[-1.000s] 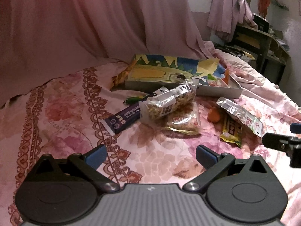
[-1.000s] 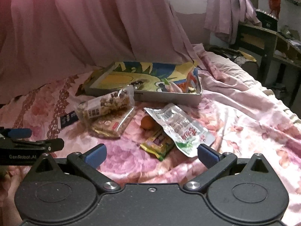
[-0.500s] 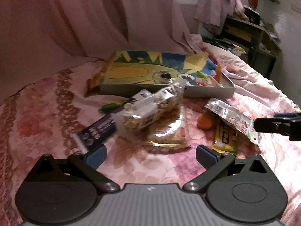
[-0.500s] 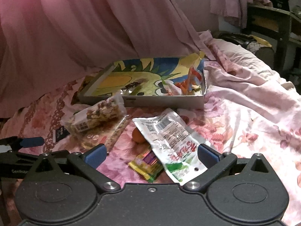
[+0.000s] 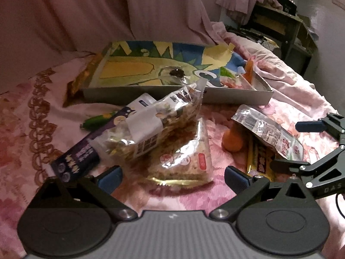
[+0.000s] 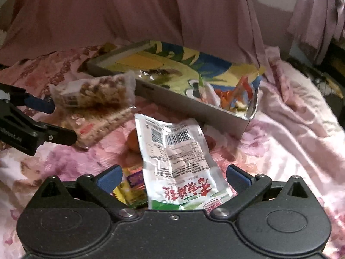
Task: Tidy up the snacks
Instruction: 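Grasp the white printed pouch with the right gripper while the left grasps the rice-cracker pack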
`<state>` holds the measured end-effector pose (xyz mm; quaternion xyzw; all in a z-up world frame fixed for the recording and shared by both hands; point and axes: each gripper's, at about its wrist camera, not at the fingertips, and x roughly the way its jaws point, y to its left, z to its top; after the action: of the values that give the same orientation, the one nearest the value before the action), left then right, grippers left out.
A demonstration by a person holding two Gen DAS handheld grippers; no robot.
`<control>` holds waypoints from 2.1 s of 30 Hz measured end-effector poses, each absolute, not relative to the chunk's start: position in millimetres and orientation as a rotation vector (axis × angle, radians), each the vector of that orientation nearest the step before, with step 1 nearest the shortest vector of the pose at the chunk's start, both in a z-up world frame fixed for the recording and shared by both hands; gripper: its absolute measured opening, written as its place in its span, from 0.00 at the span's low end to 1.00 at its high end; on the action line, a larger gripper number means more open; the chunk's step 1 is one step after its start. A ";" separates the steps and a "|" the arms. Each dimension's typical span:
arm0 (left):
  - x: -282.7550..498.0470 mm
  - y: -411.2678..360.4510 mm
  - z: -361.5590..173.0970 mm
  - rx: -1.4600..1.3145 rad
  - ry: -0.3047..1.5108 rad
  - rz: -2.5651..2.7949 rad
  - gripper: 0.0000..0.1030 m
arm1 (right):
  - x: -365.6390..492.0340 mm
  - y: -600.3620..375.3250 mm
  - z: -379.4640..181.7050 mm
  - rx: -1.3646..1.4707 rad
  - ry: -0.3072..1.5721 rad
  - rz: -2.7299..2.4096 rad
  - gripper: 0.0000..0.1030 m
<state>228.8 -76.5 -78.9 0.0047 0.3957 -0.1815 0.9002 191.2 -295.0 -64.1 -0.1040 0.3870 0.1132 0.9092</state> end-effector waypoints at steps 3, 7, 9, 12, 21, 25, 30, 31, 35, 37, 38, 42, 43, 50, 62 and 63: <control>238.8 -82.8 -85.1 0.009 0.849 -0.387 1.00 | 202.3 -300.9 -73.9 -0.187 0.828 0.243 0.99; 248.5 -93.0 -92.2 0.029 0.872 -0.387 1.00 | 212.8 -308.4 -83.9 -0.151 0.856 0.241 0.99; 253.7 -97.9 -94.1 0.050 0.876 -0.379 1.00 | 217.8 -313.6 -88.1 -0.110 0.877 0.240 0.99; 263.1 -103.2 -95.1 0.064 0.888 -0.364 1.00 | 222.1 -321.8 -91.0 -0.045 0.887 0.241 0.99; 264.2 -109.6 -95.4 0.142 0.875 -0.339 0.85 | 218.4 -322.1 -83.6 -0.031 0.852 0.240 0.85; 257.9 -107.6 -92.4 0.138 0.869 -0.342 0.78 | 212.9 -314.7 -79.5 -0.072 0.828 0.234 0.79; 248.4 -105.4 -89.9 0.134 0.885 -0.341 0.76 | 209.4 -313.5 -76.7 -0.053 0.834 0.227 0.71; 244.7 -105.0 -89.7 0.136 0.889 -0.342 0.76 | 208.5 -313.7 -75.7 -0.043 0.835 0.225 0.68; 231.4 -102.6 -88.2 0.139 0.910 -0.355 0.76 | 205.3 -313.5 -73.4 -0.009 0.842 0.224 0.62; 226.6 -101.1 -86.6 0.129 0.927 -0.363 0.76 | 203.5 -313.7 -72.4 0.002 0.850 0.226 0.61; 225.5 -100.5 -86.2 0.125 0.934 -0.366 0.76 | 202.3 -313.4 -71.8 0.007 0.851 0.228 0.60; 230.0 -102.5 -87.5 0.122 0.948 -0.363 0.78 | 199.8 -311.4 -72.9 0.001 0.857 0.232 0.64; 232.3 -103.8 -87.9 0.122 0.951 -0.361 0.79 | 200.2 -311.4 -74.0 0.007 0.864 0.233 0.68; 245.0 -108.7 -90.6 0.094 0.964 -0.361 0.81 | 203.3 -309.3 -80.4 0.021 0.887 0.234 0.76; 231.7 -103.3 -80.0 0.016 1.062 -0.347 0.73 | 191.8 -308.2 -69.4 -0.030 0.834 0.205 0.47; 230.9 -102.1 -78.6 -0.011 1.078 -0.348 0.73 | 191.1 -308.3 -68.7 -0.029 0.834 0.204 0.45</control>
<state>230.9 -102.1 -78.6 -0.0051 0.5108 -0.1649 0.8437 191.1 -308.3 -68.7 -0.0143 0.4043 0.0988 0.9091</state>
